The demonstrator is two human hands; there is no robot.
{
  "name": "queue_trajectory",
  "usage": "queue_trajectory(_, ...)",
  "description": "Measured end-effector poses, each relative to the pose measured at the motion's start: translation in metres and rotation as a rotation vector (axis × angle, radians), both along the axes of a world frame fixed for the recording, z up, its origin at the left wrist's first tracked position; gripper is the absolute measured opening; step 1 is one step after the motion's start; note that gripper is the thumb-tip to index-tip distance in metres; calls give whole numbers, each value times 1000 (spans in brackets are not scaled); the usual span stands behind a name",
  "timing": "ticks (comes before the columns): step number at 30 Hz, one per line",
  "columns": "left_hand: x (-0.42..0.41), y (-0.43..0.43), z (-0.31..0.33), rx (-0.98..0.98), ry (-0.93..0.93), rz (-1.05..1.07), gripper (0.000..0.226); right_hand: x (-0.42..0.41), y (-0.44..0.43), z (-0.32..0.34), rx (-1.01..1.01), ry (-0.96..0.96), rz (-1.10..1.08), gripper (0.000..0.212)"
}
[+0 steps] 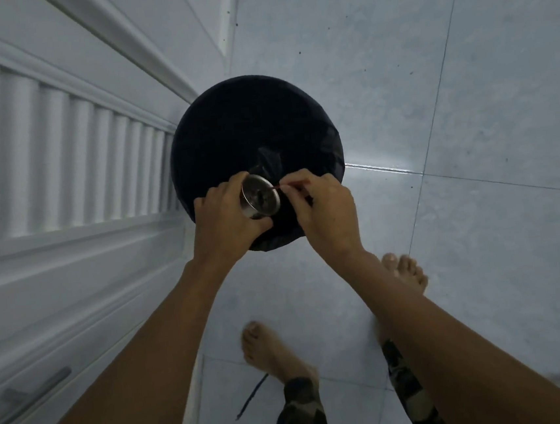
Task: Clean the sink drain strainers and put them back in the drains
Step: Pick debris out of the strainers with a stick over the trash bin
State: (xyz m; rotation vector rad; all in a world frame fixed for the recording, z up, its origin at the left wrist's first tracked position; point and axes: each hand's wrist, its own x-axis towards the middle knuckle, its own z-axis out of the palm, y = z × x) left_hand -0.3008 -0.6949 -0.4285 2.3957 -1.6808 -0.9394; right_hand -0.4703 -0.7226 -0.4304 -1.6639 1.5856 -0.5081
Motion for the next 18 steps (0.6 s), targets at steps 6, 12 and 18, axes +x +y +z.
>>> queue_trajectory(6,12,-6,-2,36,131,-49,77,5,8,-7,-27,61,160,16)
queue_trajectory(12,23,-15,-8,129,223,37,96,5,4,-7,13,-74,68,15)
queue_trajectory(18,38,-22,-2,174,234,22,89,13,-7,-8,48,-92,-62,15)
